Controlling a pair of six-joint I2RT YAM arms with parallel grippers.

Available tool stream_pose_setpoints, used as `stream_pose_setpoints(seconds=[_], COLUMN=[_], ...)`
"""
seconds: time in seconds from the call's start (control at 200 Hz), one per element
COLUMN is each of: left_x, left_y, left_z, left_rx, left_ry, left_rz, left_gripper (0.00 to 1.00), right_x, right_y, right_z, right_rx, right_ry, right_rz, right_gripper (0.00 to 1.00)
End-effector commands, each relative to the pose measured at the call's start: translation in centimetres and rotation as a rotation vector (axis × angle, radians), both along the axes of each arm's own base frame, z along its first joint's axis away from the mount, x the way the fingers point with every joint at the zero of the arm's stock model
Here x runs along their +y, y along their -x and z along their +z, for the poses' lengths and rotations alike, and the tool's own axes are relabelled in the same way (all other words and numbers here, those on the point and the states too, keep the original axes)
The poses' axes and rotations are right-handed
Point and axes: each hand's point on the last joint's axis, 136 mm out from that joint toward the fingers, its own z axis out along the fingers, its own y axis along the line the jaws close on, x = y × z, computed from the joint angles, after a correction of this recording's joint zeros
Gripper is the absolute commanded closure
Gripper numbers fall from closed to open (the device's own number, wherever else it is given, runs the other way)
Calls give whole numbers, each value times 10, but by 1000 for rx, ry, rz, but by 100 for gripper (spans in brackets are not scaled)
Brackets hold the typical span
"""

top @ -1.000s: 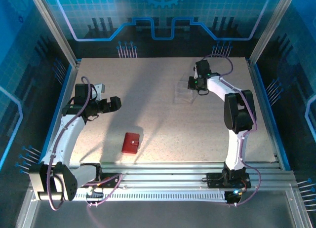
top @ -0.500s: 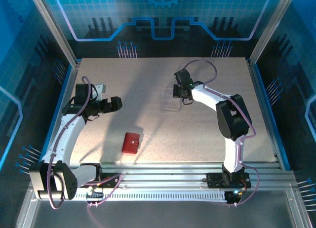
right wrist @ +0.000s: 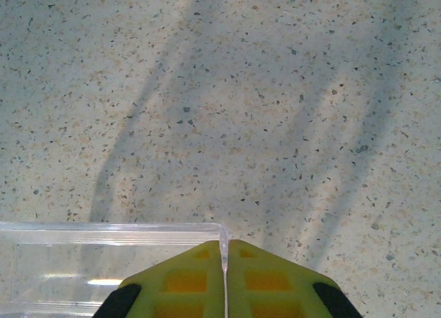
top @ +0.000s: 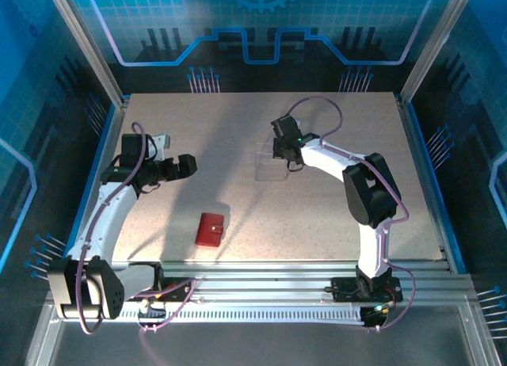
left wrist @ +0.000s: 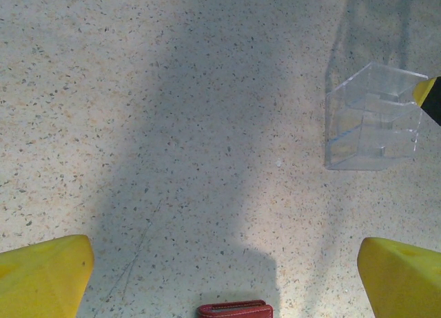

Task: Take the credit cards out of the card holder

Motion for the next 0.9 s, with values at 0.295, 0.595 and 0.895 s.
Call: stream_pose_setpoints(seconds=[0.295, 0.595, 0.895], left_x=[-1, 0, 1], left_y=[2, 3, 4], left_z=[-11, -9, -9], left_rx=[35, 28, 35], left_ry=[7, 1, -1], left_rz=[-4, -4, 9], left_gripper=[1, 1, 1], right_x=[9, 9, 6], right_y=[-5, -4, -2], right_z=[-6, -2, 21], right_rx=[-7, -16, -57], right_ry=[-17, -23, -26], right_rz=[4, 6, 20], right_gripper=[89, 84, 80])
